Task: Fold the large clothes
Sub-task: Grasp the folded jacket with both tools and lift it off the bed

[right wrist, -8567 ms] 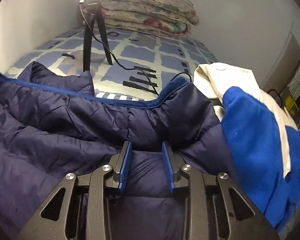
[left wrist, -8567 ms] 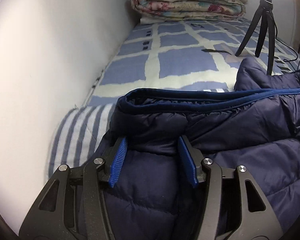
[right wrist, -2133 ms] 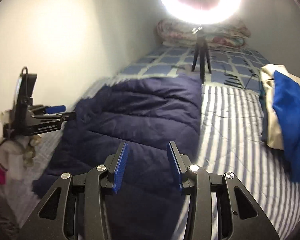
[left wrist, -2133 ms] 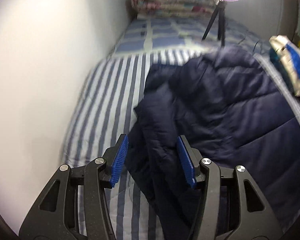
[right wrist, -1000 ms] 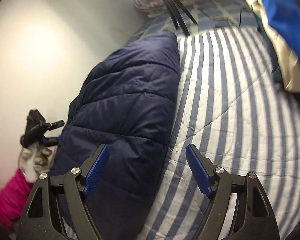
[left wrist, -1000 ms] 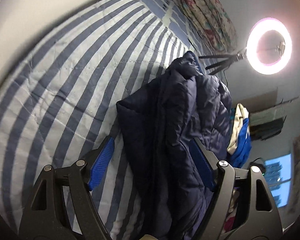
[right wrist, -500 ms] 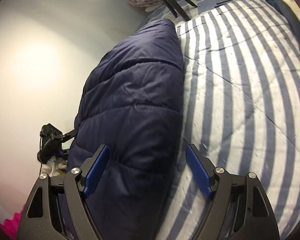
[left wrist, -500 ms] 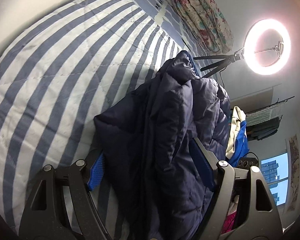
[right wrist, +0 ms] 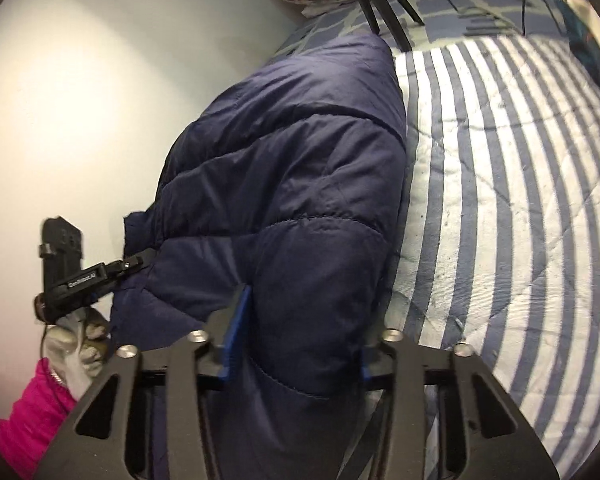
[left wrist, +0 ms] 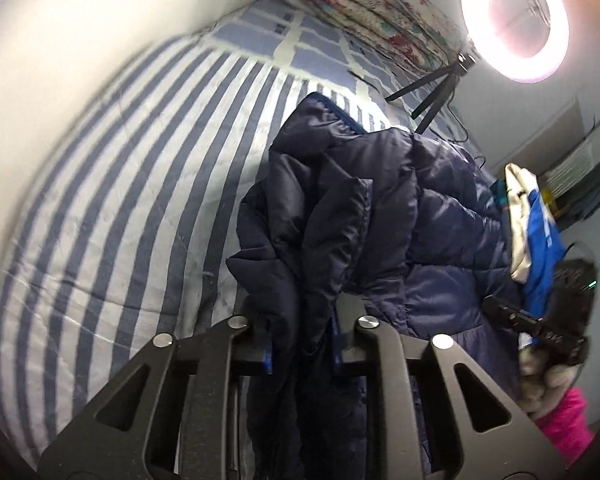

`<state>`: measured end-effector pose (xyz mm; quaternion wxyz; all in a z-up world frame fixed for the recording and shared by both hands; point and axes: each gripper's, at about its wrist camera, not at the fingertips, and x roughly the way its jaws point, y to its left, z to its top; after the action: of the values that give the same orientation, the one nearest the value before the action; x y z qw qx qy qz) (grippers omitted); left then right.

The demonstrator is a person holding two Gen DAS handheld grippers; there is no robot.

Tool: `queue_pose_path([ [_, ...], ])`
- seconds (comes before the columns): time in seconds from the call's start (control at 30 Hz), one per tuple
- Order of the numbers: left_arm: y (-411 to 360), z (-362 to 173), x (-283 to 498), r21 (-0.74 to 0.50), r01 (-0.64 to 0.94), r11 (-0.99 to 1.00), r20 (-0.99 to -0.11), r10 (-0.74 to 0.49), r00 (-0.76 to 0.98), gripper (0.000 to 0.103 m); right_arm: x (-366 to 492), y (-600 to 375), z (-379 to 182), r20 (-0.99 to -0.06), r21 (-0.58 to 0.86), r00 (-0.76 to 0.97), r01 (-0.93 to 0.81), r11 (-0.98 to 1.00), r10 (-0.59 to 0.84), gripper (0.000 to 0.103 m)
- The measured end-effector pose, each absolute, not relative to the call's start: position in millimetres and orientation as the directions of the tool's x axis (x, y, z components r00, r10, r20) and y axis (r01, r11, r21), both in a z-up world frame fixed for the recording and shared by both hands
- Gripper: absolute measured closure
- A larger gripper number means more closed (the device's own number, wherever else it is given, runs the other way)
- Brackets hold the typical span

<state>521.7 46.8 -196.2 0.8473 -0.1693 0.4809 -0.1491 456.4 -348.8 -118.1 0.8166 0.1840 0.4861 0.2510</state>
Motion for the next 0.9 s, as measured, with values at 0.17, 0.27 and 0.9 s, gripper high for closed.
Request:
queue_pose_path([
  [0.17, 34.5, -169.5, 502.8, -0.364, 0.138, 0.921, -0.755, -0.379, 0.535, 0.09, 440.9, -327.7, -92.4, -0.771, 0.394, 0.426, -0.266, 0.88, 0.474, 0.08],
  [0.27, 30.1, -157.6, 490.3, -0.354, 0.162, 0.921, -0.753, -0.383, 0.534, 0.091, 425.0, -321.5, -79.4, -0.798, 0.32, 0.435, -0.279, 0.905, 0.416, 0.082],
  [0.9, -43.1, -109.8, 396.3, -0.319, 0.329, 0.889, -0.734, -0.451, 0.508, 0.092, 314.2, -376.0, -22.0, -0.813, 0.091, 0.535, -0.277, 0.957, 0.232, 0.085],
])
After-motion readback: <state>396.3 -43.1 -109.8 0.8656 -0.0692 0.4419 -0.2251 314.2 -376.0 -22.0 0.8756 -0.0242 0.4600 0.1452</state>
